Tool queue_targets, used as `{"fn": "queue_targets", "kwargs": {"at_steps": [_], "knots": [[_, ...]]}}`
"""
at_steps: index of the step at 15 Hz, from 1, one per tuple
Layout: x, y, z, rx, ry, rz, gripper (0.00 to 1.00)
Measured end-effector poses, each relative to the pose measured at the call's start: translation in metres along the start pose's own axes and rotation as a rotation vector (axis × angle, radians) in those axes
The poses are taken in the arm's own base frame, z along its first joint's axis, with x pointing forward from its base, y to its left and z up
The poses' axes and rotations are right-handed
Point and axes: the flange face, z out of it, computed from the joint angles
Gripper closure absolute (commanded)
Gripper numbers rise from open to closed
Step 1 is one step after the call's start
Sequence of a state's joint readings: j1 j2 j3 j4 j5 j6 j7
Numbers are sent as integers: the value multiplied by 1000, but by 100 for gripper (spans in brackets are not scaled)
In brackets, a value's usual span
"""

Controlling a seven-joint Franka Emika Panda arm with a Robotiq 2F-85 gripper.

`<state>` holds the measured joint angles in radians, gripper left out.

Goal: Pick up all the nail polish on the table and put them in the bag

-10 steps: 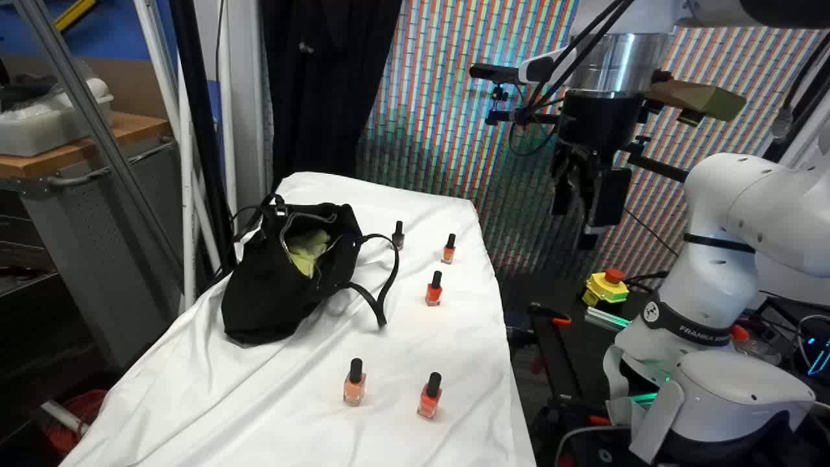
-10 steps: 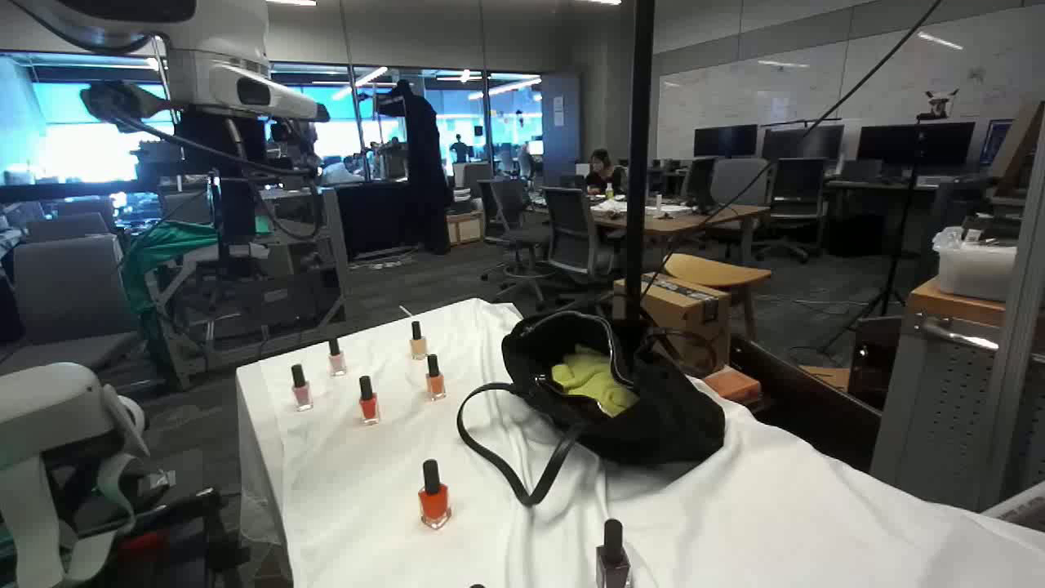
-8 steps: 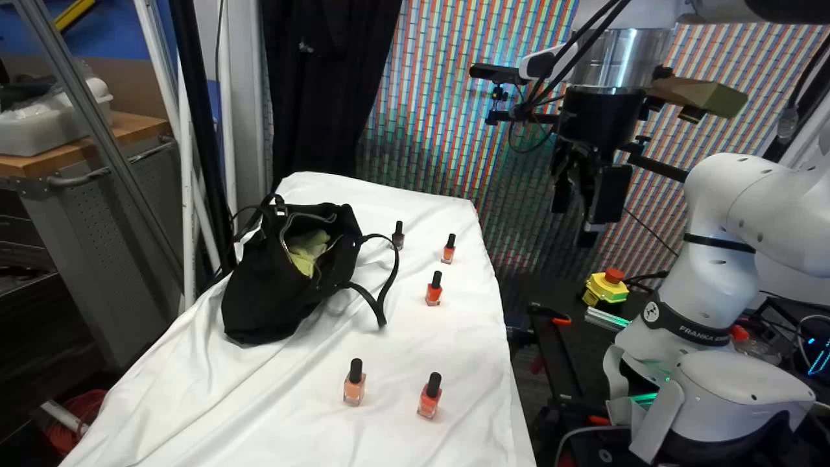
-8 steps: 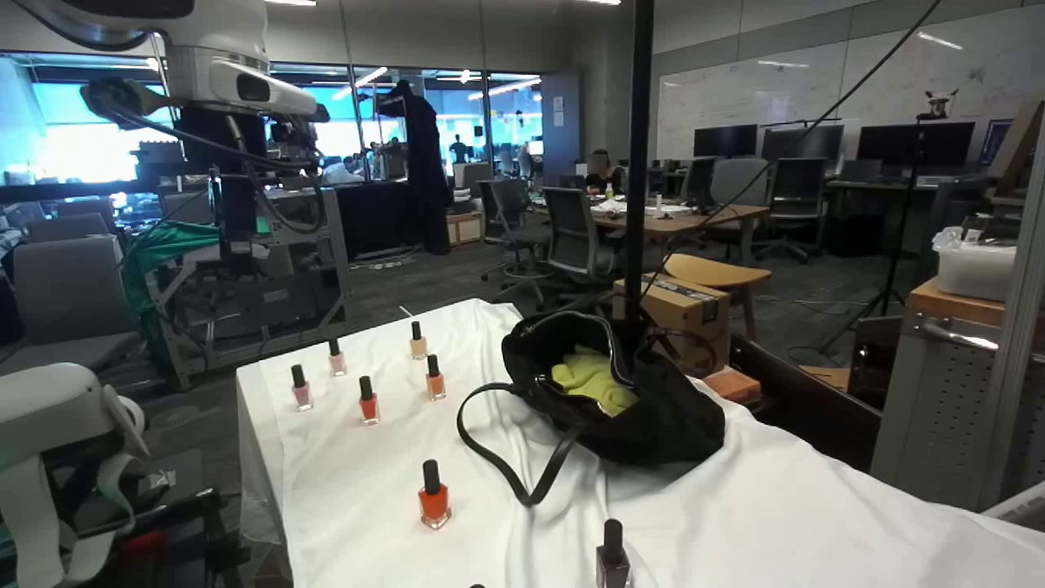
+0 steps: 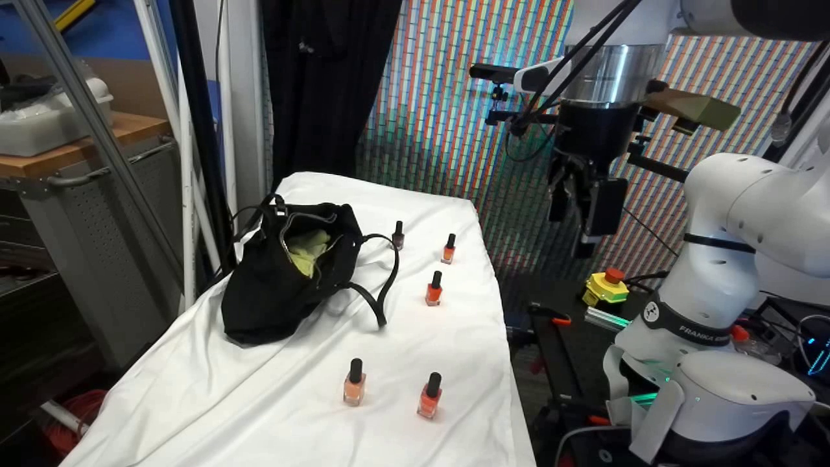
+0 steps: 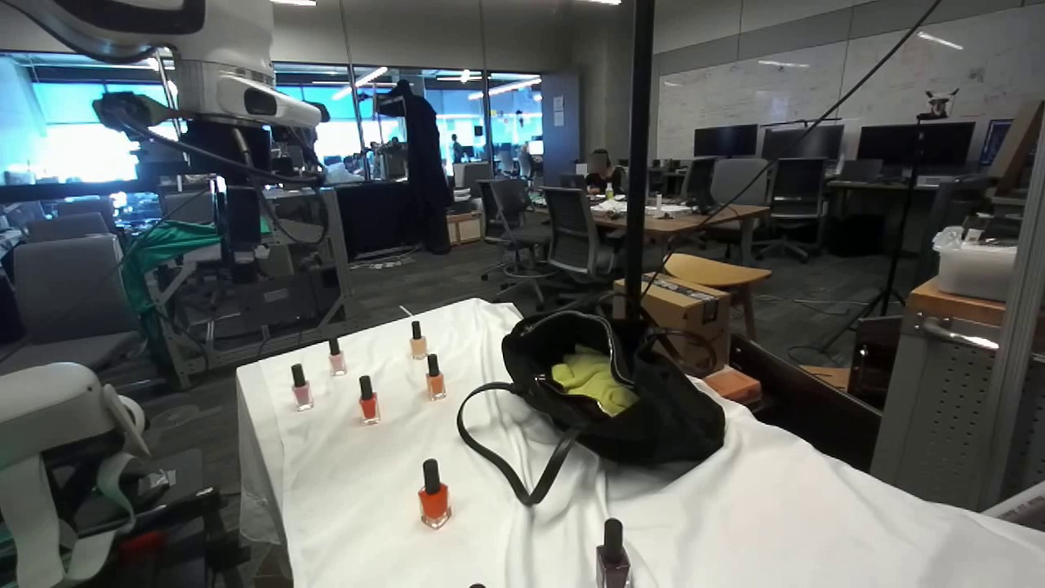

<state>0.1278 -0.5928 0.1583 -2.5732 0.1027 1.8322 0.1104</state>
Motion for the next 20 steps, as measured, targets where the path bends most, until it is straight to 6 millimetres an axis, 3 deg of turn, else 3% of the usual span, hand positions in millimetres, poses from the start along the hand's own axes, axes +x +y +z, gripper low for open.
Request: {"fn": "queue_targets", "kwargs": {"at_steps": [10,20], "knots": [[47,-73,71,-23,34,-171,0],[98,-88,133,41,66,-156,0]]}}
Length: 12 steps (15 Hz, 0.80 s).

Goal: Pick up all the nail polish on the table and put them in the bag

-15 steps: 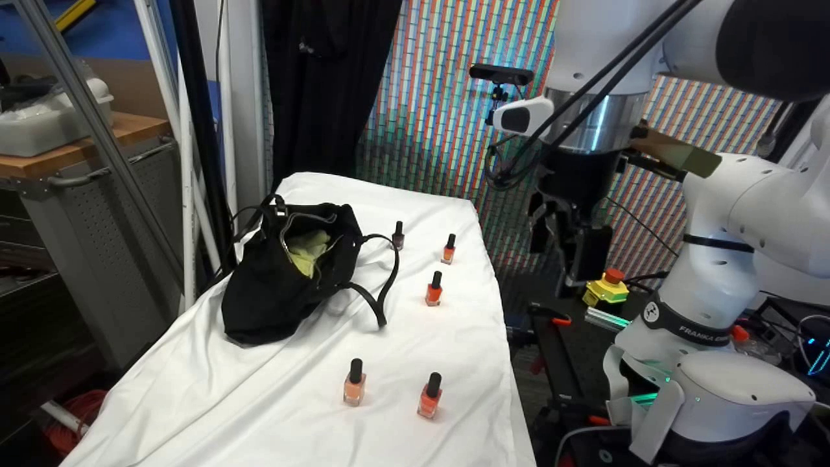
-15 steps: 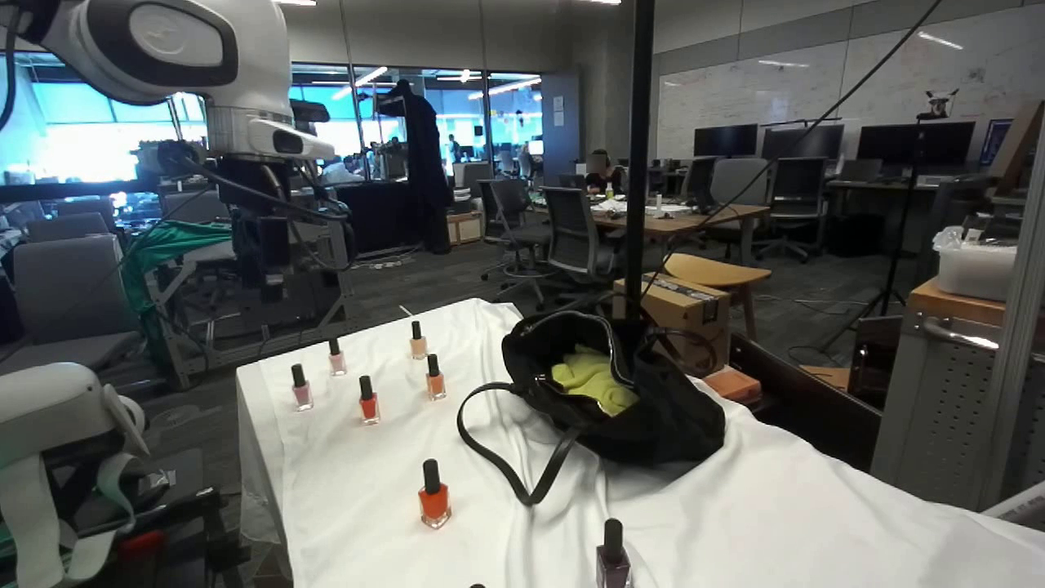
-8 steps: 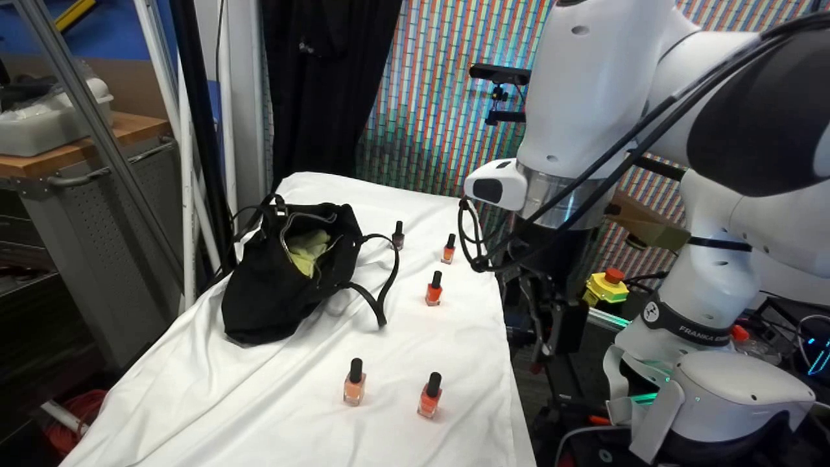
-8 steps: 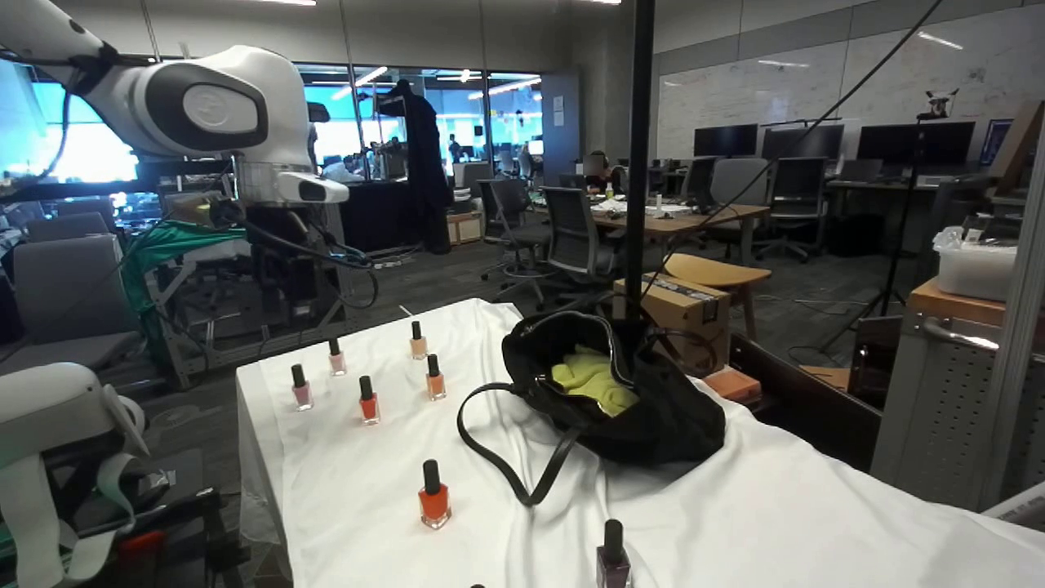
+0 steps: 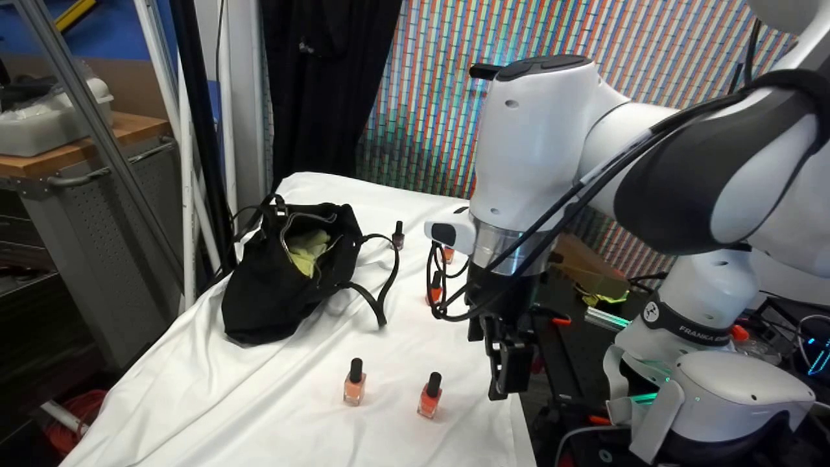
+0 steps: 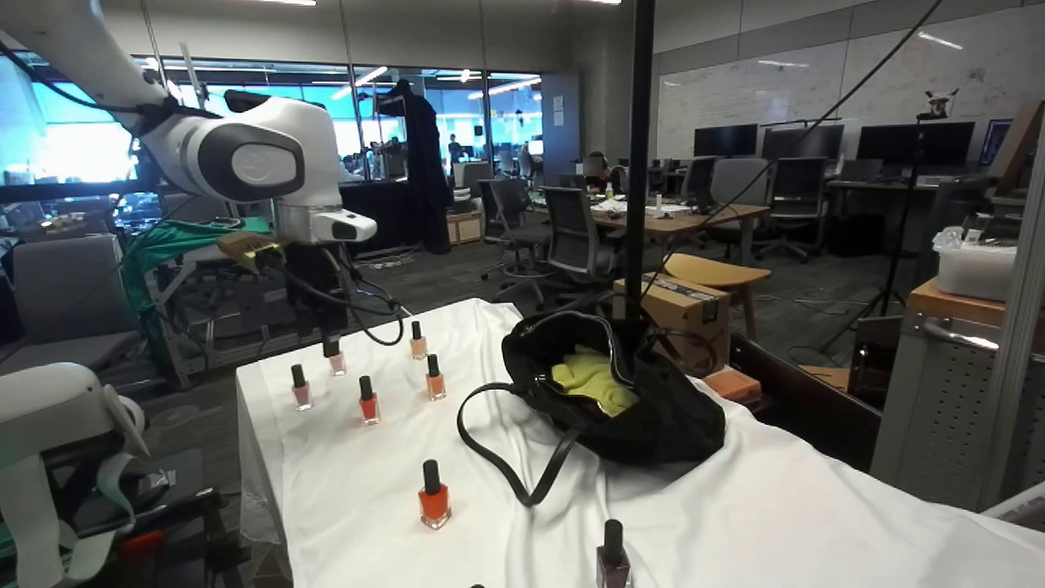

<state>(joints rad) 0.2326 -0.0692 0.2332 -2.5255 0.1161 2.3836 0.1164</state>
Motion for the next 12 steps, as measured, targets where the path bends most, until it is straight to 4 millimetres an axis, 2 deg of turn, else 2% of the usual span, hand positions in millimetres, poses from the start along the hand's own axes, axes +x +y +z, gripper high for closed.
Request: {"fn": "queue_targets", "kwargs": {"at_steps": [7,12], "knots": [[21,0,31,84,20,90,0],[28,12,47,83,38,142,0]]}}
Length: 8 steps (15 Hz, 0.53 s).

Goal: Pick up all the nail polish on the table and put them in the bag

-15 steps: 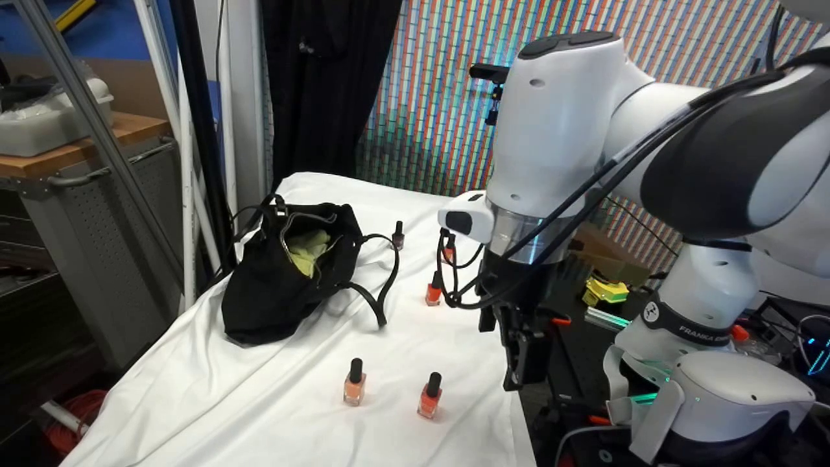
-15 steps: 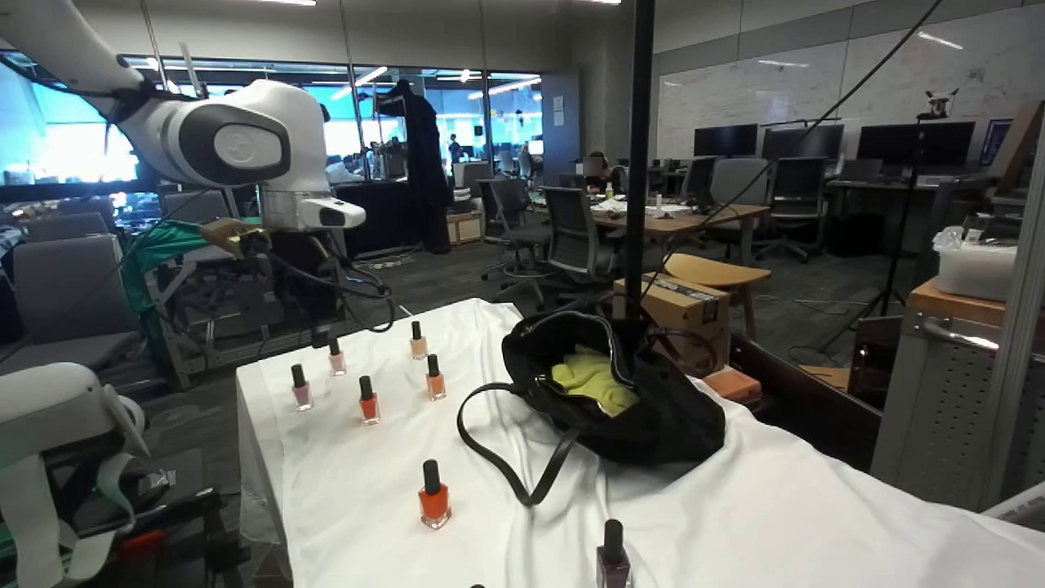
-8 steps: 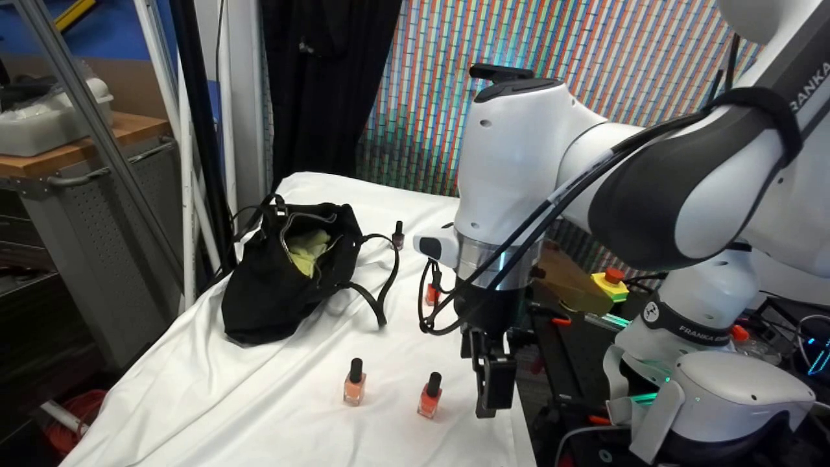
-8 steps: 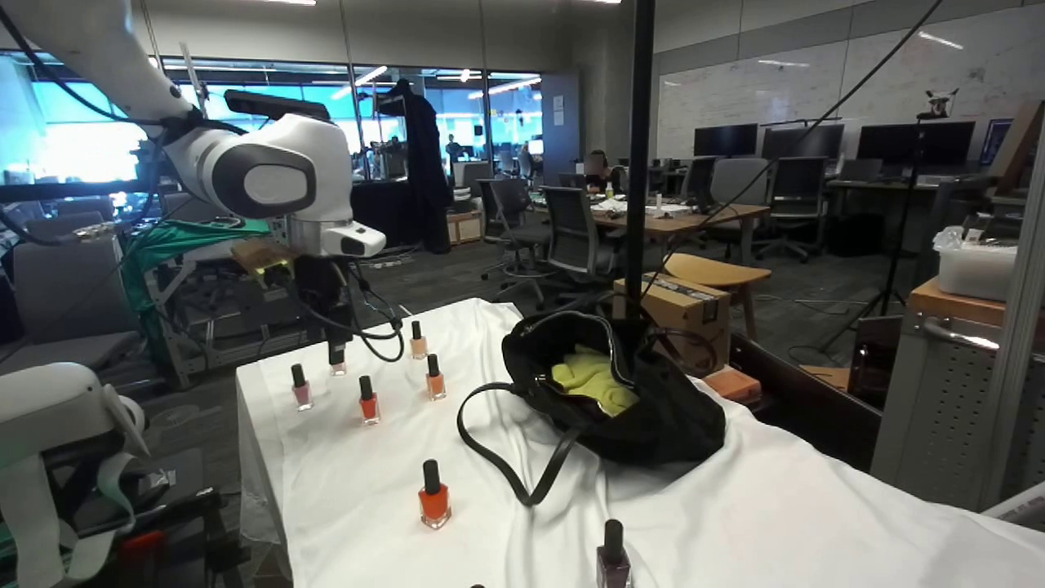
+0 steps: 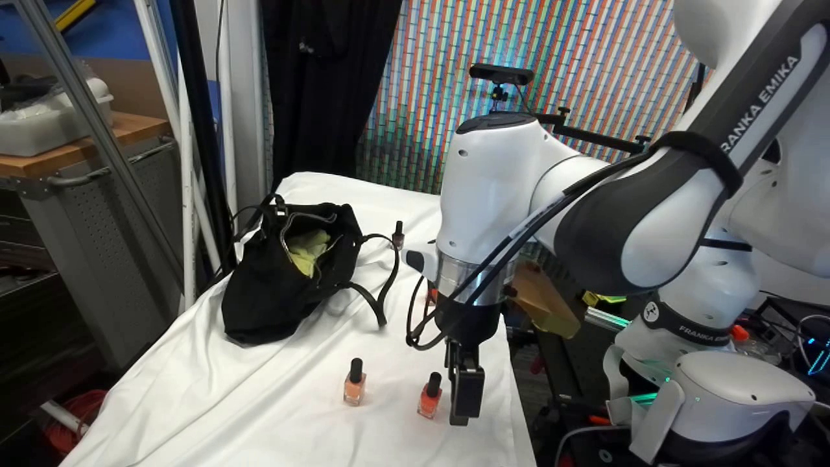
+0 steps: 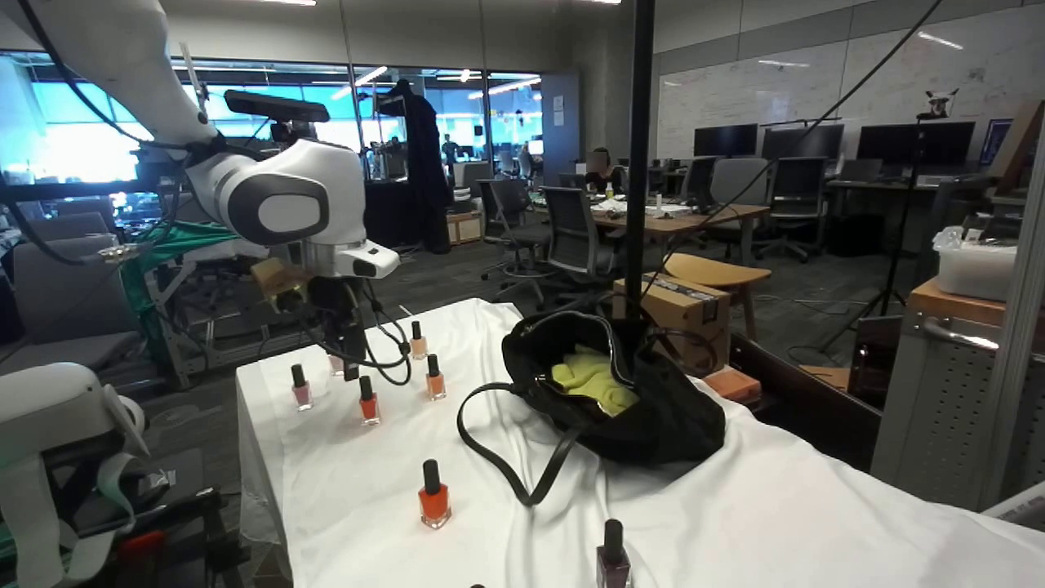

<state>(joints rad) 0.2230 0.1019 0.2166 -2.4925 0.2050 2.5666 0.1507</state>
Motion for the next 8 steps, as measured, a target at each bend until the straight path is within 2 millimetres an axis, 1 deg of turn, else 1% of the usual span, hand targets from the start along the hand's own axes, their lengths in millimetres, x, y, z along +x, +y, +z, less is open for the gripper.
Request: {"fn": "queue_targets", "kwargs": {"at_steps": [5,8], "knots": [[9,20,8,-37,15,32,0],[14,28,16,-49,7,49,0]]}}
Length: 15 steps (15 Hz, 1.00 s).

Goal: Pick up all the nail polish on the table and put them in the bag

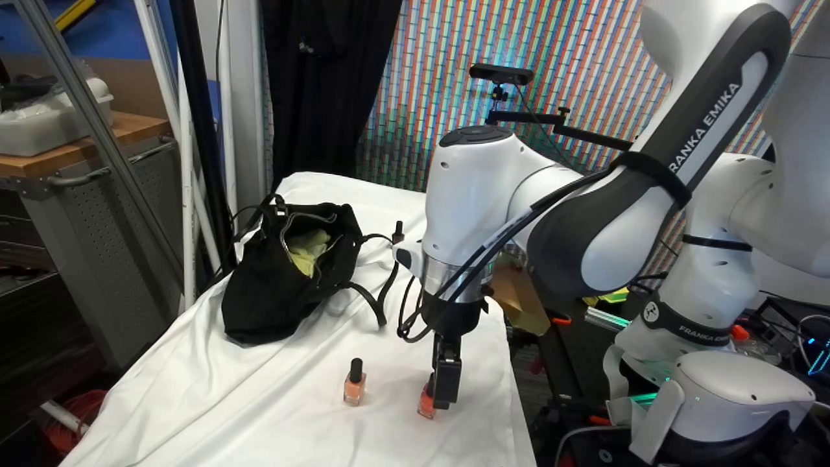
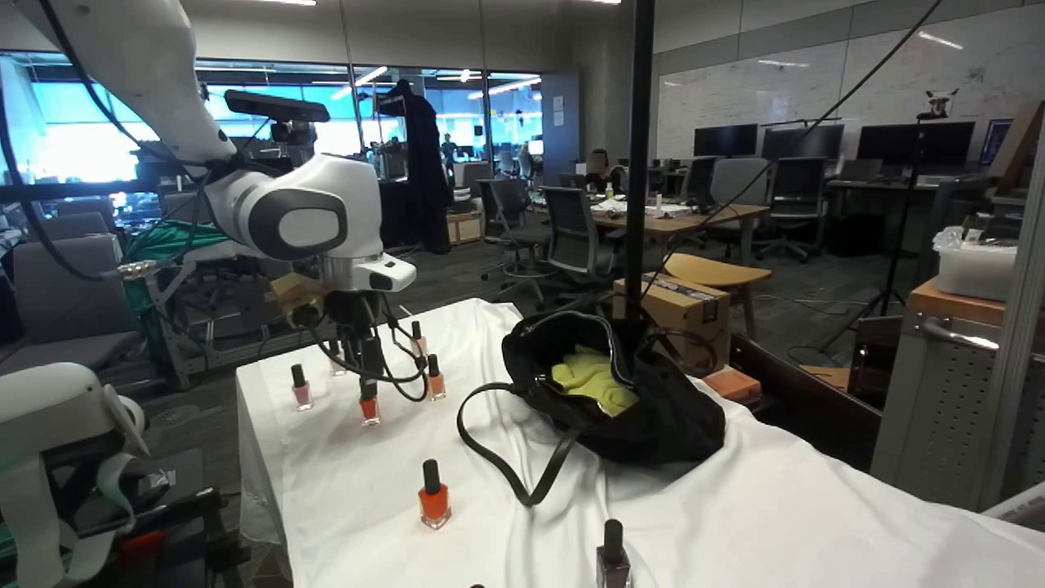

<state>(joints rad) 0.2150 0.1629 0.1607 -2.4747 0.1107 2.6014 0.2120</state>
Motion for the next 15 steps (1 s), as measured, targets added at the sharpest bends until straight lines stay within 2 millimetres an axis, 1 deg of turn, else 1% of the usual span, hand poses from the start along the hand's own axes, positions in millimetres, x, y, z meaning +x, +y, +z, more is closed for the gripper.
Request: {"fn": "queue_targets", "kwargs": {"at_steps": [6,9,15], "knots": [[9,1,21,1,-21,23,0],[14,4,33,-2,-32,46,0],[19,9,49,-8,-32,60,0]]}}
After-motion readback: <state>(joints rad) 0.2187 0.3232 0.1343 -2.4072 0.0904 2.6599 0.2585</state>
